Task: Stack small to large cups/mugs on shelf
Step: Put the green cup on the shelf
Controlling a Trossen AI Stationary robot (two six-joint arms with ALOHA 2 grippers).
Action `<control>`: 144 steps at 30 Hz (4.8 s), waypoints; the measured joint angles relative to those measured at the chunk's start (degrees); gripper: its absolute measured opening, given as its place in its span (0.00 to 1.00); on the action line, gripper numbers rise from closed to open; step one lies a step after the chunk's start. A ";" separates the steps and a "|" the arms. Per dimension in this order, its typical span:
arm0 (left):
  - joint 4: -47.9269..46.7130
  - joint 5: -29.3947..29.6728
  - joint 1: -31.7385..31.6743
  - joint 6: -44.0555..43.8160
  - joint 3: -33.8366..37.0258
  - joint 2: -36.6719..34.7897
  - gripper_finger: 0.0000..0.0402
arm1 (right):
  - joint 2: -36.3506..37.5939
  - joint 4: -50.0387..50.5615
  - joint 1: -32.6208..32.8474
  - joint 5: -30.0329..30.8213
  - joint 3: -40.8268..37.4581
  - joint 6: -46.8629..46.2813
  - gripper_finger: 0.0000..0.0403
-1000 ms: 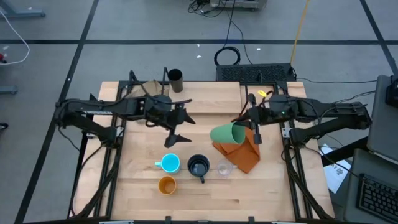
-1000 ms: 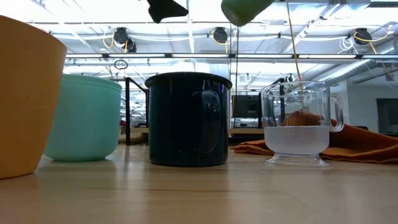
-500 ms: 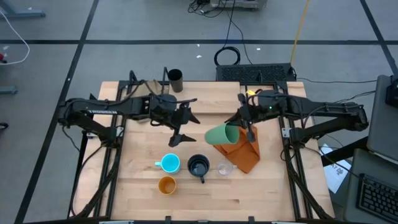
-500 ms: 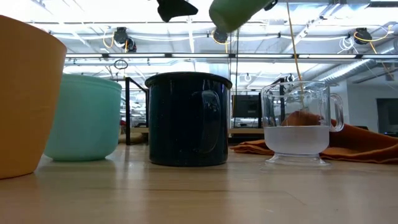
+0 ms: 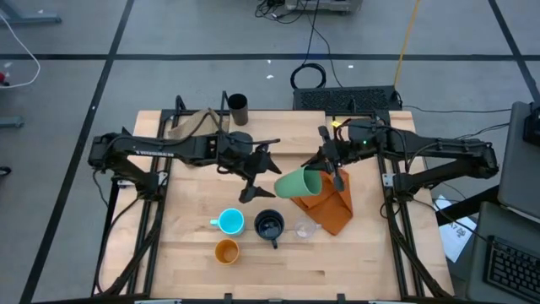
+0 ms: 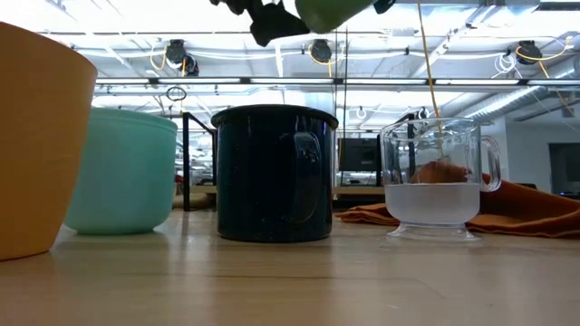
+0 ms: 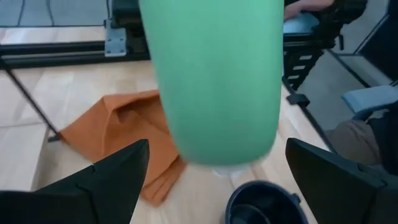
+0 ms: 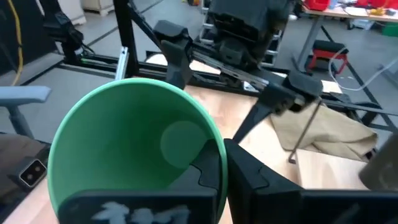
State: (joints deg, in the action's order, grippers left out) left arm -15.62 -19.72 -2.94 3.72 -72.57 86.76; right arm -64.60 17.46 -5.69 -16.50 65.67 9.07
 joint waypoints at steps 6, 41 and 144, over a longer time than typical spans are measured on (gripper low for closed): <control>0.27 -0.31 -0.38 0.24 -2.00 0.41 0.94 | -2.15 0.09 -0.46 -0.15 0.00 0.95 0.00; 4.76 -8.96 -1.53 -5.55 -3.13 7.90 0.77 | -3.30 -5.24 -2.21 -3.22 -0.04 1.99 0.00; 63.76 87.07 -2.55 -0.60 -2.92 32.83 0.75 | 29.31 15.53 2.08 2.68 -8.01 -8.42 0.49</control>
State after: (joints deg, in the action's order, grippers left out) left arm 48.14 67.35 -5.49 3.13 -75.48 119.58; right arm -35.29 32.99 -3.62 -13.82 57.66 0.64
